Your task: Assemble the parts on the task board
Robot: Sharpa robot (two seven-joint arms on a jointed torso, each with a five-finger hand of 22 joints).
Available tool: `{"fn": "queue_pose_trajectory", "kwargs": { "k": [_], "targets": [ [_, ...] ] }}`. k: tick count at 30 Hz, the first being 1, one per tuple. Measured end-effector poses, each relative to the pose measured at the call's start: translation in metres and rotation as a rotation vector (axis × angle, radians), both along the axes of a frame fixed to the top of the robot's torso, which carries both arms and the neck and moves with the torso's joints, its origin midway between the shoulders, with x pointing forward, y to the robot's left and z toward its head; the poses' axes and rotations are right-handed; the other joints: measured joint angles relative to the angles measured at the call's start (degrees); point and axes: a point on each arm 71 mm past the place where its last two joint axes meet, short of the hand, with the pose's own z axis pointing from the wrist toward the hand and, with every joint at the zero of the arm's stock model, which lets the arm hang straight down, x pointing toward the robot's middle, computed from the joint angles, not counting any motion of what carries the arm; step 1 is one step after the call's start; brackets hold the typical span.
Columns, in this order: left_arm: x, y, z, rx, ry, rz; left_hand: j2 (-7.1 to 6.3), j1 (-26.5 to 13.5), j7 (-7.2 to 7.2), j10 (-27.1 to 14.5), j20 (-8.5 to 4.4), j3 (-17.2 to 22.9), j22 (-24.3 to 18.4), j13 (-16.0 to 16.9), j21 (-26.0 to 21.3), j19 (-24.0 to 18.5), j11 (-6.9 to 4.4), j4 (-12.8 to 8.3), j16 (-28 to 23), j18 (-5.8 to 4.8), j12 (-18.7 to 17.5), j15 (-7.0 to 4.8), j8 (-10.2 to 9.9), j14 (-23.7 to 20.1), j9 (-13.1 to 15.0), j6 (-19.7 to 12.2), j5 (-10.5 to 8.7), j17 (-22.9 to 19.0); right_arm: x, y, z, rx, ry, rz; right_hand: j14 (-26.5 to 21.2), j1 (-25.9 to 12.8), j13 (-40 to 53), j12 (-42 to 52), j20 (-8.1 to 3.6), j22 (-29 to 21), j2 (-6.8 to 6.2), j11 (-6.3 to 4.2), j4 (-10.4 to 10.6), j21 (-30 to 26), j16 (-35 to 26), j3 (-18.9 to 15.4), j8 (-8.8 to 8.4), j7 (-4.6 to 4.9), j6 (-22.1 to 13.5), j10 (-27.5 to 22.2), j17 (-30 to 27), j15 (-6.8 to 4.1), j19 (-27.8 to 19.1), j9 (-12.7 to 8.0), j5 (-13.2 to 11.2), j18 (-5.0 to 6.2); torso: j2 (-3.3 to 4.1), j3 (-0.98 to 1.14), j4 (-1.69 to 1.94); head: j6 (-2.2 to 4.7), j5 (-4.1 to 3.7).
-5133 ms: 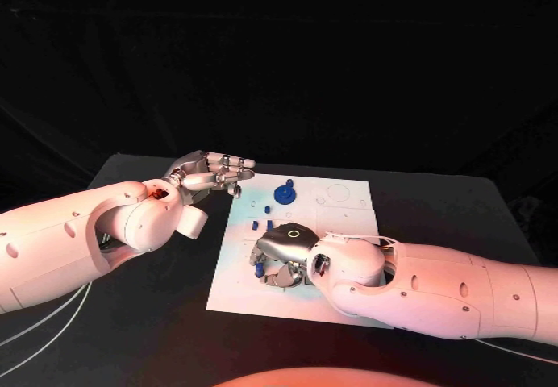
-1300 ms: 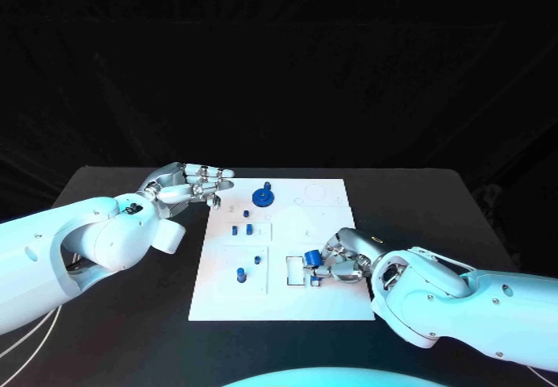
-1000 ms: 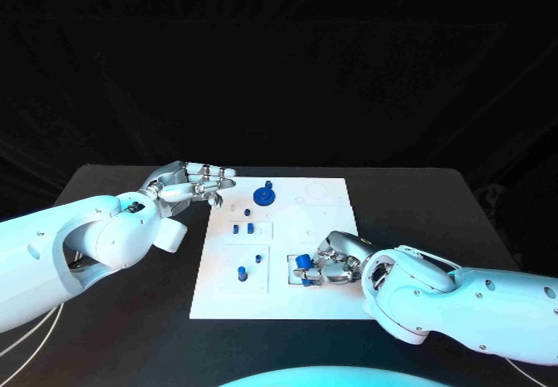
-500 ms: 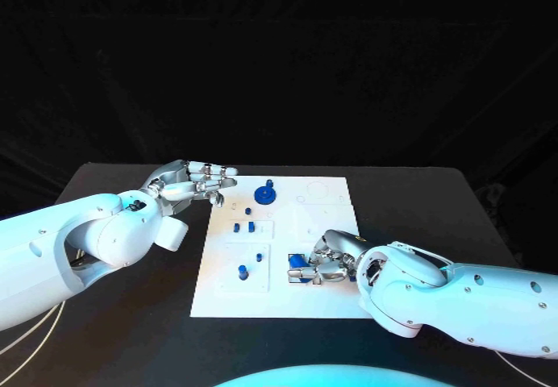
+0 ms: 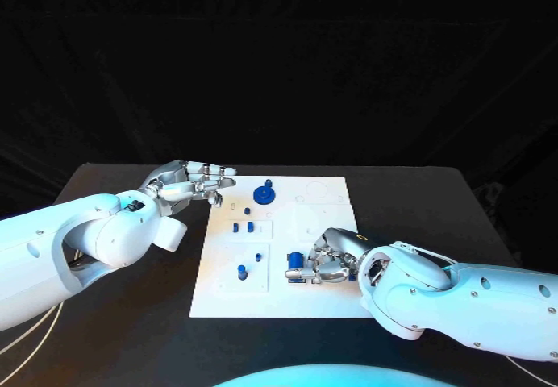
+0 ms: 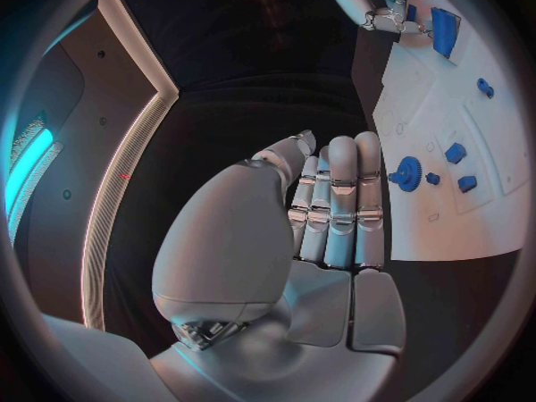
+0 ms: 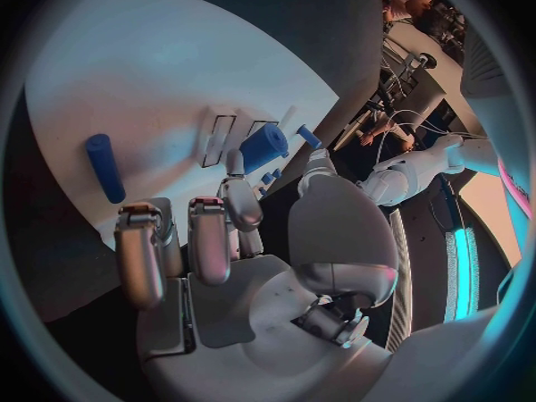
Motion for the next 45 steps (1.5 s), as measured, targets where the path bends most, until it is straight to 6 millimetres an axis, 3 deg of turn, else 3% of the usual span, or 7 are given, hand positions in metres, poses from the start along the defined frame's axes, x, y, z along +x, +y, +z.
{"fn": "queue_pose_trajectory", "kwargs": {
  "k": [4,6,10,14,25,34,45],
  "targets": [
    [0.0,0.0,0.0,0.0,0.0,0.001,0.0,0.0,0.0,0.0,0.0,0.0,0.0,0.0,0.0,0.0,0.0,0.0,0.0,0.0,0.0,0.0,0.0,0.0,0.0,0.0,0.0,0.0,-0.003,-0.003,0.003,-0.002,-0.016,0.003,0.0,0.8,0.6,0.7,0.0,0.0,1.11,-0.2,0.0,0.0,0.0,0.5,0.0,0.0,0.0,0.3,0.0,0.0,0.0,0.2,1.2,0.0,-0.02,0.0,-0.03,-0.05,-0.02],
    [0.0,0.0,0.0,0.001,0.0,0.001,0.0,0.0,0.0,0.0,0.0,0.0,0.0,0.0,0.0,0.0,0.0,0.0,0.0,0.0,0.0,0.0,0.0,0.0,0.0,0.0,0.0,0.0,-0.004,-0.005,0.005,-0.003,-0.024,0.006,0.0,2.2,1.4,1.7,0.0,0.0,2.38,-0.28,-0.1,0.3,0.0,1.4,0.43,-0.18,0.2,1.1,0.0,0.0,0.0,0.4,2.2,0.0,-0.02,-0.01,-0.03,-0.01,-0.03],
    [0.0,0.001,0.0,0.001,0.001,0.001,0.0,0.0,0.12,-0.4,0.0,0.0,-0.1,0.0,0.0,0.0,0.0,0.0,0.0,0.0,0.2,0.0,0.0,0.0,-0.1,-0.1,0.0,-0.1,-0.006,-0.008,0.007,-0.003,-0.043,0.017,-0.1,10.6,3.8,4.5,0.0,0.0,6.28,-0.82,-1.5,1.1,0.6,4.4,1.49,-0.97,1.0,2.8,0.0,-0.13,0.0,1.2,8.1,0.0,-0.01,0.04,-0.03,0.02,0.04],
    [0.0,0.001,0.0,0.001,0.001,0.001,0.0,0.0,0.21,-0.4,0.0,0.0,-0.1,0.0,0.0,0.0,0.01,0.0,0.0,0.0,0.2,0.0,0.0,0.0,-0.1,-0.2,0.0,-0.1,-0.007,-0.007,0.009,0.001,-0.059,0.03,0.0,14.9,4.2,6.3,-0.44,0.0,8.1,-1.15,-2.7,1.1,0.9,5.6,2.04,-1.32,1.3,3.8,0.0,-0.42,0.0,1.6,10.4,0.0,-0.01,0.03,-0.03,0.04,0.06],
    [0.0,0.0,0.0,0.001,0.002,0.0,0.0,0.0,0.21,-0.4,0.0,0.0,-0.1,0.0,-0.2,0.0,0.0,0.0,0.0,-0.01,0.2,0.0,0.0,0.0,-0.1,-0.2,0.0,-0.1,0.0,-0.002,0.004,-0.004,-0.071,0.05,0.0,18.7,4.3,7.2,-0.84,0.0,8.49,-1.44,-3.9,1.1,1.2,5.8,2.34,-1.5,1.5,4.1,0.0,-0.83,0.0,1.9,10.5,0.01,0.04,-0.01,0.08,-0.08,0.05],
    [0.0,0.0,0.0,0.001,0.003,-0.001,0.0,0.0,0.21,-0.4,0.0,0.0,-0.1,0.0,-0.2,0.0,0.0,0.0,0.0,-0.01,0.2,0.0,0.0,0.0,-0.1,-0.2,0.0,-0.1,0.004,0.002,-0.001,-0.025,-0.064,0.065,0.0,21.3,4.4,7.7,-0.84,0.0,8.84,-1.56,-5.1,1.1,1.2,6.0,2.56,-1.5,1.5,4.2,0.0,-0.82,0.0,2.2,5.0,0.0,0.06,-0.04,0.07,-0.34,0.08],
    [0.0,0.002,-0.001,0.003,0.005,0.001,0.0,0.0,0.21,-0.4,0.0,0.0,-0.1,0.0,-0.2,0.0,0.0,0.0,0.0,-0.01,0.2,0.0,0.0,0.0,-0.1,-0.2,0.0,-0.1,0.003,-0.001,0.0,-0.042,-0.074,0.075,0.0,22.6,4.5,7.6,-0.83,0.0,8.34,-1.63,-5.8,1.0,1.1,5.6,2.56,-1.5,1.5,4.3,0.0,-0.81,0.0,2.2,3.6,0.01,0.01,-0.03,-0.03,-0.29,-0.04]
  ]
}}
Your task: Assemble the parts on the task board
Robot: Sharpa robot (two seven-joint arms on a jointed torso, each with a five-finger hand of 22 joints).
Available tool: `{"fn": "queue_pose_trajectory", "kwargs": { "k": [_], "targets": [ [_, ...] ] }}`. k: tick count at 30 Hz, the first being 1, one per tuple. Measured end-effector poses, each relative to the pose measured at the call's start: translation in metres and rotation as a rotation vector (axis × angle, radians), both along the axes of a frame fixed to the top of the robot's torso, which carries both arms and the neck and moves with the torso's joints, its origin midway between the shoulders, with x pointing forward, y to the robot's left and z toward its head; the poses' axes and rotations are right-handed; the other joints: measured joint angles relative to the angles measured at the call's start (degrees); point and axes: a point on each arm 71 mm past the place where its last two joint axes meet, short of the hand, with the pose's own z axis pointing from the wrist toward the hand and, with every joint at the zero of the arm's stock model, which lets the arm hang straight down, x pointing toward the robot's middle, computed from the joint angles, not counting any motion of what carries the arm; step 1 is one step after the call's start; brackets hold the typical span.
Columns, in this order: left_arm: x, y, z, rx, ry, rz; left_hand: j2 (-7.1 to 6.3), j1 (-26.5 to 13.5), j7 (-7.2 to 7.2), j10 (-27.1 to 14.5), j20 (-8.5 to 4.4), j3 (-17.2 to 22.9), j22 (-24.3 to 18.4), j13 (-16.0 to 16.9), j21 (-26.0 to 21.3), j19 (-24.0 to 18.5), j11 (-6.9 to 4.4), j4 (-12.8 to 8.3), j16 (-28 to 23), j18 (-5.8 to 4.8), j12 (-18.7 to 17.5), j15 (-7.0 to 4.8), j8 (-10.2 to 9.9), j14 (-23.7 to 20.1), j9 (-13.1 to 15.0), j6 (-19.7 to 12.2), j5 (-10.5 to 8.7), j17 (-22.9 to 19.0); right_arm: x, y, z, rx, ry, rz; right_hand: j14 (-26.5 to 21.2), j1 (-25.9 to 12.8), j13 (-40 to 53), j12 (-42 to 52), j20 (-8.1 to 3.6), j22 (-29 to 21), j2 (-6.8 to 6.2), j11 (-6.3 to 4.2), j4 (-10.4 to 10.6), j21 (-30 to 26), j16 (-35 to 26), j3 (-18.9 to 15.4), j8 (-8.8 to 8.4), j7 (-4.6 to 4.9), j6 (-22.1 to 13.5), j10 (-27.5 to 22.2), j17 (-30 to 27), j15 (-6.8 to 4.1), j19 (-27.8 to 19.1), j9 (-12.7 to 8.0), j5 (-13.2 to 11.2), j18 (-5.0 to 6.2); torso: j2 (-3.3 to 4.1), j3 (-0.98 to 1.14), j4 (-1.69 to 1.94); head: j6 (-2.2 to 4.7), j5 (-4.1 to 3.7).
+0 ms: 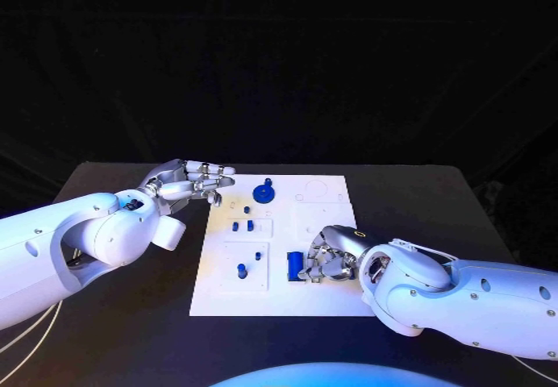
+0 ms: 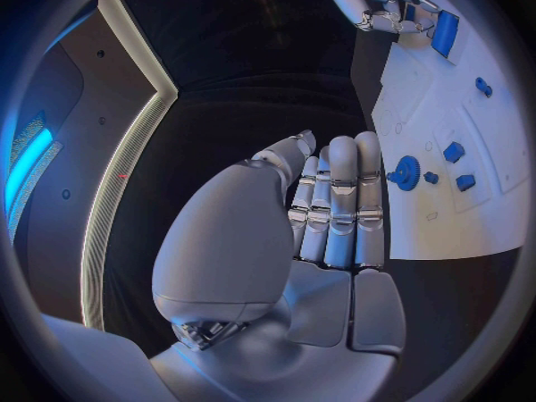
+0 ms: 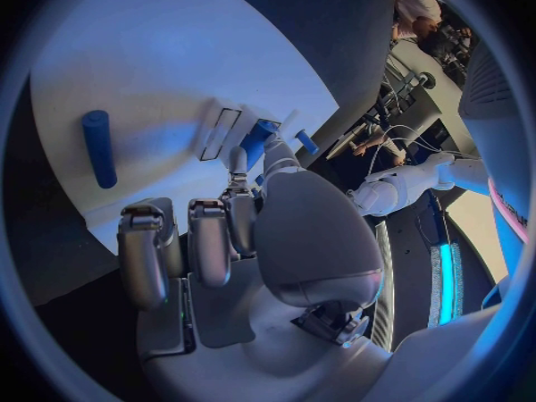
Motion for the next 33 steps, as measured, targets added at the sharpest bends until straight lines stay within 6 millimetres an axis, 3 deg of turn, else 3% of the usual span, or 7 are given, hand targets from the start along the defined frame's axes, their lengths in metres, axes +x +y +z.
{"fn": "queue_pose_trajectory", "kwargs": {
  "k": [6,8,14,19,28,33],
  "targets": [
    [0.0,0.0,0.0,0.0,0.001,0.0,0.0,0.0,-0.19,0.0,0.0,0.0,-0.1,0.1,0.0,0.0,0.0,0.0,0.0,0.0,0.0,0.0,0.0,0.0,0.0,-0.2,0.0,-0.1,-0.003,-0.014,0.005,0.012,-0.025,-0.023,0.0,0.0,2.4,-1.8,0.0,0.0,0.01,0.15,-0.1,0.0,0.0,0.1,-0.1,0.42,-0.4,0.0,0.0,0.0,0.0,-0.2,0.8,0.0,-0.04,0.03,-0.02,0.19,-0.33],
    [0.0,0.0,0.0,0.0,0.001,0.0,0.0,0.0,-0.19,0.0,0.0,0.0,-0.1,0.1,0.0,0.0,0.0,0.0,0.0,0.0,0.0,0.0,0.0,0.0,0.0,-0.2,0.0,0.0,-0.002,-0.022,0.009,0.017,-0.036,-0.036,0.0,0.4,4.2,-2.3,0.0,0.0,0.38,0.53,0.0,0.0,0.0,0.2,-0.9,0.63,-1.3,-0.3,0.0,0.0,0.0,-0.5,1.4,0.0,-0.05,0.03,-0.02,0.27,-0.52],
    [0.0,0.0,0.0,0.0,0.001,-0.001,0.0,0.0,-0.19,0.0,0.0,0.0,-0.1,0.1,0.0,0.0,0.0,0.0,0.0,0.01,0.0,0.0,0.0,0.0,0.0,-0.2,0.0,0.0,-0.002,-0.056,0.019,0.017,-0.059,-0.094,0.0,1.0,6.3,-2.7,0.01,0.0,1.24,0.92,0.4,0.0,0.0,0.6,-2.85,1.29,-2.1,-0.7,0.0,0.01,0.0,-1.7,2.7,0.0,-0.06,0.0,-0.03,0.46,-1.47],
    [0.0,-0.001,0.0,0.0,0.001,-0.002,0.0,0.0,-0.19,0.0,0.0,0.0,-0.1,0.1,0.0,0.0,0.0,0.0,0.0,0.0,0.0,0.0,0.0,0.0,0.0,-0.2,0.0,0.0,-0.003,-0.079,0.019,-0.002,-0.063,-0.133,0.0,1.0,6.7,-2.7,0.01,0.0,1.53,1.01,0.4,0.0,0.0,0.6,-3.03,1.32,-2.1,-0.8,0.0,0.02,0.0,-1.9,2.7,0.0,-0.06,-0.01,-0.1,0.55,-1.93],
    [-0.001,-0.003,-0.001,-0.002,0.001,-0.006,0.24,-0.2,-0.19,0.0,0.0,-0.2,-0.1,0.0,0.0,0.0,0.0,0.2,0.0,0.0,0.0,0.0,0.0,0.0,0.0,-0.2,0.0,0.0,-0.007,-0.092,0.01,-0.035,-0.052,-0.157,-0.2,0.7,7.2,-2.9,0.01,0.0,1.8,1.03,1.4,0.0,0.0,-0.1,-3.46,1.31,-1.5,-0.9,0.0,0.23,0.0,-2.5,3.3,0.0,-0.03,0.0,-0.13,0.37,-2.5],
    [-0.001,-0.003,-0.001,-0.002,0.001,-0.007,0.23,-0.2,-0.19,0.0,0.0,-0.2,-0.1,0.0,0.0,0.0,0.0,0.2,0.0,0.0,0.0,0.0,0.0,0.0,0.0,-0.2,0.0,0.0,-0.007,-0.094,0.005,-0.053,-0.045,-0.166,-0.2,-0.4,7.4,-3.7,0.01,0.0,1.11,1.03,2.2,0.0,0.0,-0.6,-3.68,1.13,-0.9,-0.9,0.0,0.22,0.0,-2.6,4.1,0.0,0.0,0.0,-0.09,0.27,-2.58]
  ]
}}
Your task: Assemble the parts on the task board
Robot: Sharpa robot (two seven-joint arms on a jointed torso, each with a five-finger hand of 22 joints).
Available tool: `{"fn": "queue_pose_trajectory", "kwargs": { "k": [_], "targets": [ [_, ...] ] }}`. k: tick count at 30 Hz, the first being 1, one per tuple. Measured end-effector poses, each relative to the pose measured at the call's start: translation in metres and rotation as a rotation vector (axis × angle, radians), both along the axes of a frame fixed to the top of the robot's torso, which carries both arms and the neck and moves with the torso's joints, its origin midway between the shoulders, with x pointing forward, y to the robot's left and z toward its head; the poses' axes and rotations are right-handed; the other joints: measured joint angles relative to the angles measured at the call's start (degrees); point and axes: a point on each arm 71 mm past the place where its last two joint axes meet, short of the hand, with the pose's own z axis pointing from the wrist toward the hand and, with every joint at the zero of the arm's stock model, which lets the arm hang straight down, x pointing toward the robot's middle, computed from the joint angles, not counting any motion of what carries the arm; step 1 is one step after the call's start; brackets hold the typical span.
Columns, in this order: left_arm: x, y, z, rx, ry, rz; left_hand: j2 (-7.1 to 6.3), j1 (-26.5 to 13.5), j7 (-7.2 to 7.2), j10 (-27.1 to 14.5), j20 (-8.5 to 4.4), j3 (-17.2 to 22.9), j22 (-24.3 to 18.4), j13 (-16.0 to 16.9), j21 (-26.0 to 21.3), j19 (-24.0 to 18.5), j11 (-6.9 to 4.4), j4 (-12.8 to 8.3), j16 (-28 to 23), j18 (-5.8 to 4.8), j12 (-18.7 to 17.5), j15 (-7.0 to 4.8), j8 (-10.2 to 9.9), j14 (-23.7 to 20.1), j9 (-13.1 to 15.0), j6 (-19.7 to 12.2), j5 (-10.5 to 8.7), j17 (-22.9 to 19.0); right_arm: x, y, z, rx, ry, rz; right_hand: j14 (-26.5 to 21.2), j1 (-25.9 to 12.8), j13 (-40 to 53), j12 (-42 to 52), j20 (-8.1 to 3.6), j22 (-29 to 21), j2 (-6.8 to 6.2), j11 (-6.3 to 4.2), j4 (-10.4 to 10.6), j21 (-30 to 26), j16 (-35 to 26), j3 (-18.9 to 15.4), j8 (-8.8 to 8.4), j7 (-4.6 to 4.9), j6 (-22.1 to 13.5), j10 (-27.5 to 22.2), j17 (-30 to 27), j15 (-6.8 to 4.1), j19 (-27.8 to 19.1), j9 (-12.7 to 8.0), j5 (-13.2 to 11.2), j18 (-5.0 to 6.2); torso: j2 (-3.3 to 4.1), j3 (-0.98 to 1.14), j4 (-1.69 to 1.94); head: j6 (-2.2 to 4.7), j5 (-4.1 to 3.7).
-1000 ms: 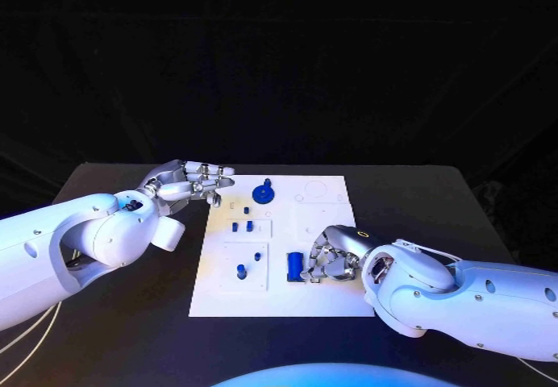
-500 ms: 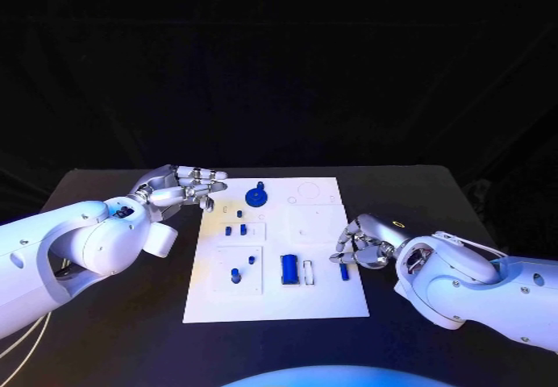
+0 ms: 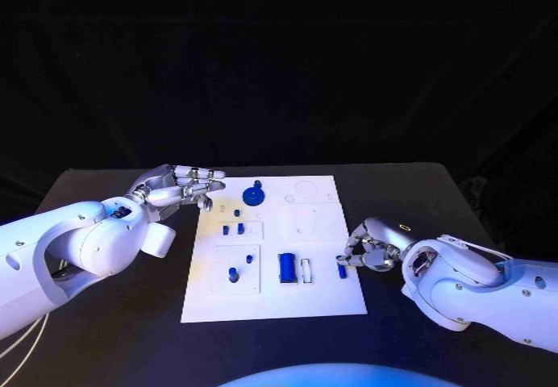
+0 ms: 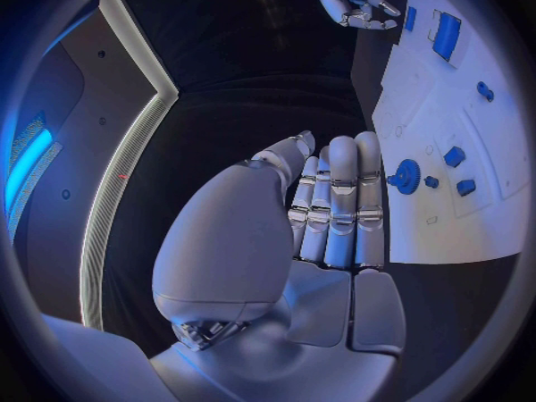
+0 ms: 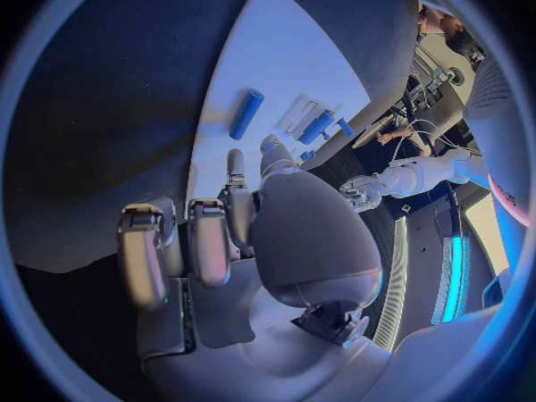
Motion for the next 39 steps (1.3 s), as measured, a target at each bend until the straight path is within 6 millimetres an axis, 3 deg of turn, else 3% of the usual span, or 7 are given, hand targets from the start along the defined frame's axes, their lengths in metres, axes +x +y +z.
{"fn": "queue_pose_trajectory", "kwargs": {
  "k": [8,20,30,35,39],
  "targets": [
    [0.0,0.0,0.0,0.0,0.0,0.0,0.0,0.0,0.0,0.0,0.0,0.0,-0.1,0.0,0.0,0.0,0.0,0.0,0.0,-0.01,0.0,0.0,0.0,0.0,0.0,0.0,0.0,0.0,-0.002,0.007,-0.011,-0.014,0.023,0.006,0.0,-0.3,-0.4,0.1,0.0,0.0,-0.28,0.0,0.2,0.0,0.0,-0.2,0.0,0.2,0.2,0.0,0.0,0.0,0.0,-0.1,0.3,0.0,0.01,0.0,0.03,-0.15,0.05],
    [0.0,0.001,0.0,0.0,0.0,0.001,0.0,0.0,0.0,0.0,0.0,0.0,-0.1,0.0,0.0,0.0,0.0,0.0,0.0,0.0,0.0,0.0,0.0,0.0,0.0,0.0,0.0,0.0,-0.002,0.012,-0.02,-0.035,0.05,0.016,0.0,-0.3,-0.5,0.2,0.0,0.0,-0.29,0.0,0.4,0.0,0.0,-0.3,0.02,-0.43,0.8,0.0,0.0,0.0,0.0,0.0,0.3,0.0,-0.04,-0.01,-0.01,-0.47,0.33],
    [-0.001,0.002,0.0,0.001,0.001,0.002,0.0,0.0,0.0,0.0,0.0,-0.2,-0.1,0.0,-0.2,0.0,0.0,0.2,0.0,0.0,0.4,0.0,0.0,0.0,-0.1,0.0,0.0,0.0,0.002,0.024,-0.023,-0.062,0.023,0.053,0.0,2.2,-1.3,0.0,0.0,0.0,-1.22,0.09,-0.9,0.0,0.0,0.6,-0.55,-0.42,1.6,-0.1,0.0,0.0,0.0,0.2,0.3,0.01,-0.06,-0.04,0.01,-0.64,0.47],
    [-0.001,0.002,0.0,0.001,0.001,0.003,0.0,0.0,0.0,0.0,0.0,-0.2,-0.1,0.0,-0.2,0.0,0.0,0.2,0.0,-0.01,0.4,0.0,0.0,0.0,-0.1,0.0,0.0,0.0,0.001,0.029,-0.023,-0.078,0.003,0.076,0.0,3.9,-1.1,-0.2,0.0,0.0,-1.51,0.07,-2.3,0.0,0.0,1.8,-0.8,-0.42,1.6,-0.1,0.0,0.0,0.0,0.2,-2.0,0.0,-0.08,-0.03,0.08,-0.68,0.49],
    [-0.001,0.003,0.0,0.002,0.001,0.003,0.0,0.0,0.0,0.0,0.0,-0.2,-0.1,0.0,-0.2,0.0,0.0,0.2,0.0,0.0,0.4,0.0,0.0,0.0,-0.1,0.0,0.0,0.0,0.001,0.031,-0.023,-0.095,-0.008,0.089,0.0,4.3,-1.1,-0.3,0.0,0.0,-1.97,-0.03,-2.8,0.0,0.0,2.4,-0.8,-0.41,1.7,0.0,0.0,0.01,0.0,0.2,-2.0,0.0,-0.12,-0.07,0.03,-0.71,0.49]
  ]
}}
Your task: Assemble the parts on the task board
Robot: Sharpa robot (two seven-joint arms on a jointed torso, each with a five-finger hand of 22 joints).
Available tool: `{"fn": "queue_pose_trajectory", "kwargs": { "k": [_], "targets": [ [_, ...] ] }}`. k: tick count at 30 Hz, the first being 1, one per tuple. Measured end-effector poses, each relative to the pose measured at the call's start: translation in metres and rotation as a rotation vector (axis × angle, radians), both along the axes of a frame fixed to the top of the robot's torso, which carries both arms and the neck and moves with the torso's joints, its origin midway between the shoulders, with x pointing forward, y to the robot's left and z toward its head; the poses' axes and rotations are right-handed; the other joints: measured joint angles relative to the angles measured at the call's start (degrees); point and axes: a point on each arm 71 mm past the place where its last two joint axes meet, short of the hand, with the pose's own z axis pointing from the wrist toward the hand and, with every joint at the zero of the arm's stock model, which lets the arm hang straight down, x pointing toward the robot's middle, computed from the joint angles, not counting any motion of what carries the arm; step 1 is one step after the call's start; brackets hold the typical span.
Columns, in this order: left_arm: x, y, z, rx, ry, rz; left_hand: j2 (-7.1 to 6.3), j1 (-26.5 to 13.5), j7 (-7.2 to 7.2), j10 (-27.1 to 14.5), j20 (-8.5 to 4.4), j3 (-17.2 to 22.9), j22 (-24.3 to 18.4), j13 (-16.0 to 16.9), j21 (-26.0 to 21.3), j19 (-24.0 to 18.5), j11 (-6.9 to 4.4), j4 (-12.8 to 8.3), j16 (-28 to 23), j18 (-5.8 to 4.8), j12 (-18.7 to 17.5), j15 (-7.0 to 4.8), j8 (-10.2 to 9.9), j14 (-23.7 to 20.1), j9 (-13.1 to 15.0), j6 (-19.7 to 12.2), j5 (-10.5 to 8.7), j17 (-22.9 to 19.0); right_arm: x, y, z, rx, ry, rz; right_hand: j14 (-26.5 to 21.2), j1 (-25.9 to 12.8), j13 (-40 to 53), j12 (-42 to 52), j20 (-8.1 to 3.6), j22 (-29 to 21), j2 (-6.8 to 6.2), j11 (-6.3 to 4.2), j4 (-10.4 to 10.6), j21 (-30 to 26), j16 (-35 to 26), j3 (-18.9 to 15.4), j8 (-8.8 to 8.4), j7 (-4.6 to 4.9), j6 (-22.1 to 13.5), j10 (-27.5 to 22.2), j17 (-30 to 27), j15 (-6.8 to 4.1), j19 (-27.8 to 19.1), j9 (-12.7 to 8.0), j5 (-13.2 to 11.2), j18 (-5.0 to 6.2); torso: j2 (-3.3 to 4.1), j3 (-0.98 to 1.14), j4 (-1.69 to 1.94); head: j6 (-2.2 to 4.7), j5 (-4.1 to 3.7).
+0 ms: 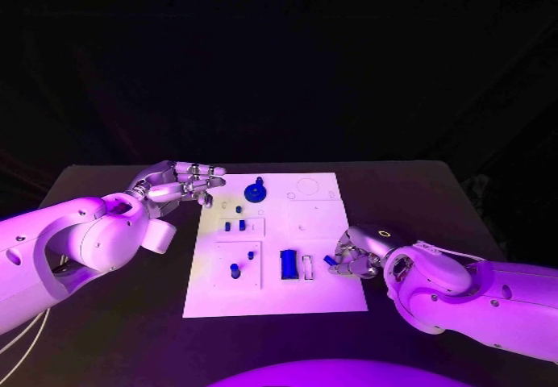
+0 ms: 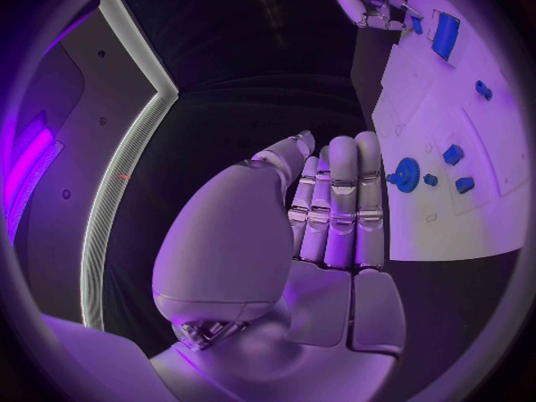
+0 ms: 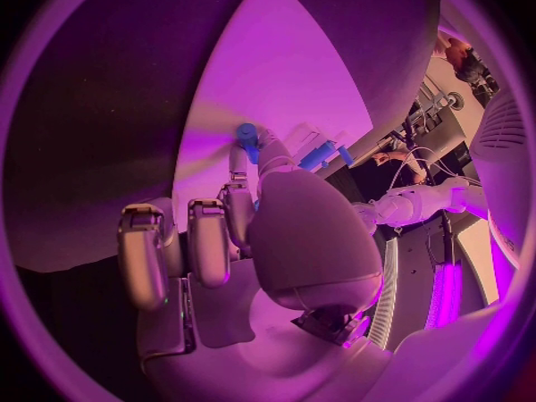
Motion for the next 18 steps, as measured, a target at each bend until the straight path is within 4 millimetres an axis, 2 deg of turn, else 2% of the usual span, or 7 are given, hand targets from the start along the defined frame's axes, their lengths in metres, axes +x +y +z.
{"fn": "queue_pose_trajectory", "kwargs": {
  "k": [10,13,18],
  "targets": [
    [-0.0001,-0.0002,0.0,0.0,0.0,-0.001,0.0,0.0,0.0,0.0,0.0,0.0,0.0,0.0,0.0,0.0,0.0,0.0,0.0,0.0,0.0,0.0,0.0,0.0,0.0,0.0,0.0,0.0,-0.0019,0.006,0.0017,-0.035,-0.017,0.025,0.0,1.3,0.0,-0.8,0.0,0.0,-1.27,-0.21,-0.6,0.0,0.0,3.5,-0.75,-0.04,0.3,-0.2,0.0,0.0,0.0,0.0,8.4,0.0,-0.01,0.0,-0.02,0.14,-0.1],
    [-0.0001,-0.0003,-0.0001,0.0,0.001,-0.001,0.0,0.0,0.0,0.0,0.0,0.0,0.0,0.0,0.0,0.0,0.0,0.0,0.0,0.0,0.0,0.0,0.0,0.0,0.0,0.0,0.0,0.0,-0.0025,0.0071,0.0023,-0.04,-0.019,0.026,0.0,1.3,0.0,-0.9,0.0,0.0,-1.34,-0.21,-0.5,0.0,0.0,4.5,-1.15,-0.08,0.3,-0.2,0.0,0.0,0.0,-0.3,9.7,0.0,-0.01,0.0,-0.02,0.17,-0.1],
    [-0.0002,-0.0004,-0.0002,0.0,0.001,-0.002,0.17,-0.2,0.0,-0.2,0.21,0.0,0.0,0.0,0.0,0.2,0.16,0.0,0.0,0.0,0.0,0.0,0.0,0.0,0.0,0.0,0.0,-0.1,-0.0051,0.0076,0.0041,-0.033,-0.013,0.014,0.0,1.7,-0.1,-1.2,0.0,0.0,-1.71,-0.2,-0.4,0.0,0.0,7.5,-1.52,-0.23,0.4,-0.2,0.0,0.0,0.0,-1.7,9.7,0.0,-0.01,0.0,-0.02,0.24,0.04]
  ]
}}
